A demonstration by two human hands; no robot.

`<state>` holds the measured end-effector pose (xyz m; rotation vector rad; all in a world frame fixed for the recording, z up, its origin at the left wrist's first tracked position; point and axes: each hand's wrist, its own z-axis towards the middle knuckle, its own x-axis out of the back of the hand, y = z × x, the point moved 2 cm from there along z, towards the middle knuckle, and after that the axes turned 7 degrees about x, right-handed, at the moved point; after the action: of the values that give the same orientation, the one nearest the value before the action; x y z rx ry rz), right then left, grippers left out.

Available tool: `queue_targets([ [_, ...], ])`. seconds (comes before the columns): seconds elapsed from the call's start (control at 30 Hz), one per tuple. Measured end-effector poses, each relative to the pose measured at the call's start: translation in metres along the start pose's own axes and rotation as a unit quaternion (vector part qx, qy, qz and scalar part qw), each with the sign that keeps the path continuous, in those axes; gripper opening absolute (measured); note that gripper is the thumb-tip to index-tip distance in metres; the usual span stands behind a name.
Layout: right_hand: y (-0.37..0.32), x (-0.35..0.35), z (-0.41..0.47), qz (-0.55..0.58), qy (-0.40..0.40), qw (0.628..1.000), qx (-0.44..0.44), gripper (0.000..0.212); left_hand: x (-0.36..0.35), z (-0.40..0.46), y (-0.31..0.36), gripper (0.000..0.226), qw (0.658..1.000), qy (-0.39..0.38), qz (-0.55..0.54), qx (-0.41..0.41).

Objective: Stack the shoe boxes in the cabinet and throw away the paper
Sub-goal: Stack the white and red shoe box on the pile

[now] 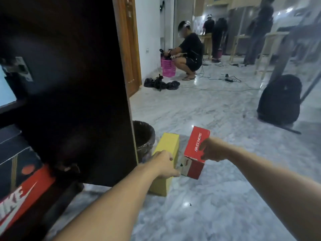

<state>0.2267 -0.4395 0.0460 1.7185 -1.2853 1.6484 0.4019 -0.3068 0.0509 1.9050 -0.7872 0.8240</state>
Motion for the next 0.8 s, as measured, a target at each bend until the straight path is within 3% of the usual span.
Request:
queue_targets([
  [0.1,0.042,-0.049,0.036,-0.005,0.000,1.000,-0.003,0.038,-0.046,0.045,0.003,0.049,1.000,-0.021,-0.013,0.001],
  [0.27,0.085,-0.110,0.086,0.008,0.023,1.000,0.001,0.033,-0.093,0.104,0.002,0.063,0.997,-0.031,-0.066,0.013],
  [0.43,0.106,-0.140,0.118,0.012,0.009,1.000,0.021,0.059,-0.117,0.147,0.000,0.067,0.992,0.000,-0.125,0.033],
  [0.5,0.114,-0.151,0.117,0.008,0.013,1.000,0.006,0.059,-0.124,0.160,0.000,0.067,0.989,0.004,-0.145,0.041],
  [0.57,0.121,-0.161,0.108,0.020,0.073,0.997,-0.009,0.055,-0.128,0.171,0.000,0.066,0.990,0.021,-0.134,0.049],
  [0.7,0.138,-0.167,0.083,0.072,0.231,0.968,-0.071,0.026,-0.139,0.192,-0.004,0.070,0.992,0.031,-0.097,0.071],
  [0.8,0.153,-0.163,0.074,0.141,0.250,0.946,-0.154,0.038,-0.151,0.204,0.003,0.075,0.981,0.009,-0.166,0.102],
])
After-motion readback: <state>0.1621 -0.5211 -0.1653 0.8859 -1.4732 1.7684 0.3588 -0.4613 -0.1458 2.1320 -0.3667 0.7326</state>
